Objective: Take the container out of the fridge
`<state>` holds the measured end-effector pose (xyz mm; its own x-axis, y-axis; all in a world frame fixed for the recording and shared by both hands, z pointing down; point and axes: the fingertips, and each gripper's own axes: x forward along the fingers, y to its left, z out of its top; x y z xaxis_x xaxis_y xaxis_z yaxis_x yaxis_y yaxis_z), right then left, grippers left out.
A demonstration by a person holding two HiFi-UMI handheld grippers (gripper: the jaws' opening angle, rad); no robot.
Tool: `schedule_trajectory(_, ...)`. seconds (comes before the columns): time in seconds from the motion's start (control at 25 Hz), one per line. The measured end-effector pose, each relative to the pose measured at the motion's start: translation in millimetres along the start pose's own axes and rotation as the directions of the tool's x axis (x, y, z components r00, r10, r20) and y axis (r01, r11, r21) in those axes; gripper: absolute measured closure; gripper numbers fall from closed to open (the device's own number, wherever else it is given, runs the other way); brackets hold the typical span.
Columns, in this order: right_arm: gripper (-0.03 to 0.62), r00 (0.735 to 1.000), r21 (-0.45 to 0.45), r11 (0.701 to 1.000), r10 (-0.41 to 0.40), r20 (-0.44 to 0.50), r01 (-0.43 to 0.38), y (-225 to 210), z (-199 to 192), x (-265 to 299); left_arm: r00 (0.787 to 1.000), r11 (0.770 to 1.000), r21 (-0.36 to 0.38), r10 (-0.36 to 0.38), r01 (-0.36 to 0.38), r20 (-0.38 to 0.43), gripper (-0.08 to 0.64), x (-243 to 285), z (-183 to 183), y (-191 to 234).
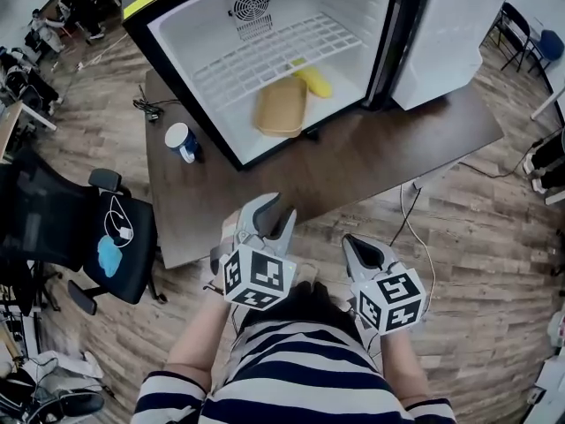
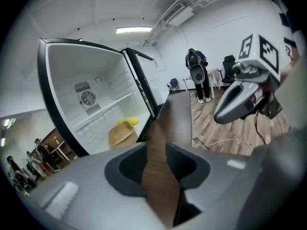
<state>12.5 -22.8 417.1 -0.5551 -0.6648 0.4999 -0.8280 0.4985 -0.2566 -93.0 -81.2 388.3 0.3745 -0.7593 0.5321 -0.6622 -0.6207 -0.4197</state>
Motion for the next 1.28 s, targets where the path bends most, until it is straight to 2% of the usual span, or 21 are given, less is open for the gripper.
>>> schedule_trajectory(0.4,0.600,0.999,0.019,1.000,-0.019,-0.041,0.019,-9.5,15.0,46.1,0.999,0.993,0.109,-0.032,0.036,-0.041,0.560,39.2,-10.0,32.3)
schedule_trajectory(0.72,0.600,0.998,0.023,1.000,0.006,-0.068,-0.004,-16.0,18.1,65.1,0.997,0.988,0.155,-0.013,0.025,-0.079,0.560,65.4,-7.0,44.8)
schedule_trajectory(0.88,0.600,0.997,0.021,0.999,0.027,-0.073,-0.025,-33.3,22.1,71.9,0.996,0.982,0.191,0.011,0.006,-0.089,0.560,81.1,5.7,44.2)
schedule_trajectory(1.28,0.600,0.986,-0.020,0.991,0.133,-0.101,-0.135,-70.1,34.5,94.8,0.979,0.975,0.213,0.099,-0.060,-0.180,0.560,119.4,13.1,62.6)
